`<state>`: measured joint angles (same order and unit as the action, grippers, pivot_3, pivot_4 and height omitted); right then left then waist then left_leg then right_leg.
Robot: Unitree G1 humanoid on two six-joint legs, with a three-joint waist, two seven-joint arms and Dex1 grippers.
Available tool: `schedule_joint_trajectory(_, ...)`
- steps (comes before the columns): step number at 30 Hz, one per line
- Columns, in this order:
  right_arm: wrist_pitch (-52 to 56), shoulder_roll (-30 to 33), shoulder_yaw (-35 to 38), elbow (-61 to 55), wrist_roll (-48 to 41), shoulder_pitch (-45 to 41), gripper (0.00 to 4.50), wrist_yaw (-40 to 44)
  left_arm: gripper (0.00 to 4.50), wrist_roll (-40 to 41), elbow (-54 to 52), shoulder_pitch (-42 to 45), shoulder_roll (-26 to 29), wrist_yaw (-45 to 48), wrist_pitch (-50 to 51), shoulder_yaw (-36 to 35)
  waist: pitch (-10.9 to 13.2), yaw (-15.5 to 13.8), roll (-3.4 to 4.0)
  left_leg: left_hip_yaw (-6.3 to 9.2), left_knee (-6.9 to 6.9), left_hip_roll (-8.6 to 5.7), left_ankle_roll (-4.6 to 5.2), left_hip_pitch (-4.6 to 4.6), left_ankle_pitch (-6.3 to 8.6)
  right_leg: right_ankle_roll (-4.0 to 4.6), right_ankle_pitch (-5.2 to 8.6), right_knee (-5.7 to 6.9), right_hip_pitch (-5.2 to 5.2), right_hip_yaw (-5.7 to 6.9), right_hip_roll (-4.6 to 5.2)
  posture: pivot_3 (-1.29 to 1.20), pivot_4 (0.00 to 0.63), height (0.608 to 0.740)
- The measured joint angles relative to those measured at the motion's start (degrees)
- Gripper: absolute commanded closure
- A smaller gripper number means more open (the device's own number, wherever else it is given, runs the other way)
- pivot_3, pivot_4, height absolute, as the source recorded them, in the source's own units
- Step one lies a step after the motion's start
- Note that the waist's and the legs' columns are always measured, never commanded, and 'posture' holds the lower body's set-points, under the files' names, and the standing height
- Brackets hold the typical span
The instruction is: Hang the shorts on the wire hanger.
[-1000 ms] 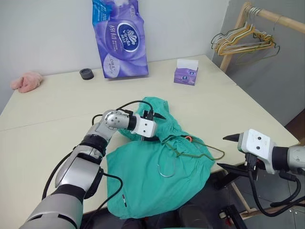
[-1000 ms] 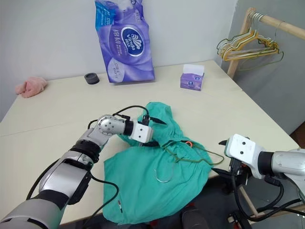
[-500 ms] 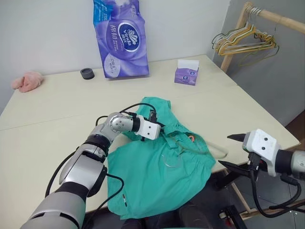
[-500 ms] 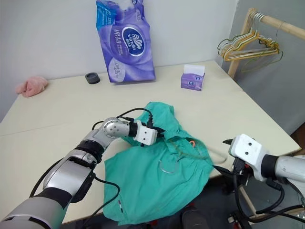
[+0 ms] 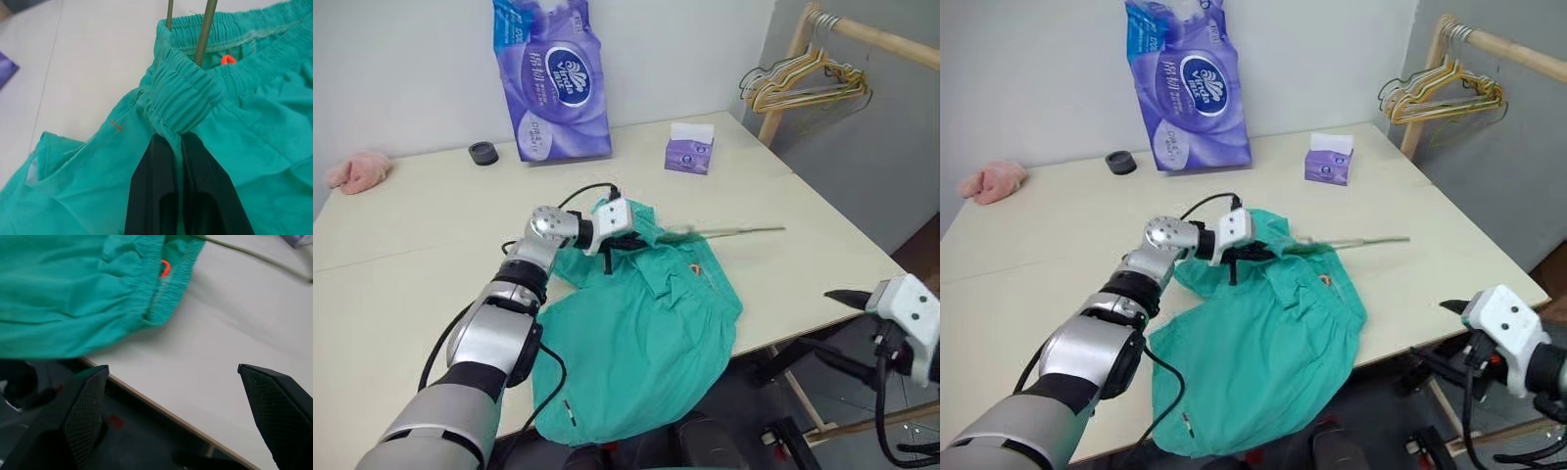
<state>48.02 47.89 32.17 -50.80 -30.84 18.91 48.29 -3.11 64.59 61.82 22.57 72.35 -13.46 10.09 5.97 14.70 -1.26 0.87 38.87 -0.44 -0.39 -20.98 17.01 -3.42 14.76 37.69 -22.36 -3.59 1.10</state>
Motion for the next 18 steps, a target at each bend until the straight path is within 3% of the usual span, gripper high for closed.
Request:
schedule_joint_trajectory(6,7.4,-8.5,-11.7,-0.4,-3.7,-7.1,0.0,-11.9,4.48,0.7,0.5,1.0,5.9,9.6,8.8,-0.8,0.0,1.4,0.02,0.04,-0.05,0.03,0.02,0.0,0.03,-0.02,0.04,0.09,-0.09,-0.09,0.03,-0.3,0.07,0.74)
schedule_joint_trajectory(10,12.8,-11.9,-14.2,3.2,-6.2,-12.7,0.0,-18.1,4.48,0.8,0.3,0.7,8.2,11.8,12.1,-1.4,-0.1,1.0,-0.45,0.24,-0.04,0.04,0.02,-0.1,0.03,0.24,-0.11,0.04,-0.09,-0.04,0.07,-0.27,0.075,0.74)
schedule_joint_trajectory(18,17.6,-19.1,-20.0,9.3,-8.7,-16.5,0.0,-24.3,4.48,3.6,-6.5,-4.4,10.2,12.3,18.1,-4.0,-0.1,-0.9,-0.39,0.24,0.09,0.01,0.02,-0.58,0.03,0.26,-0.14,0.43,-0.73,-0.06,0.14,-0.23,0.087,0.74)
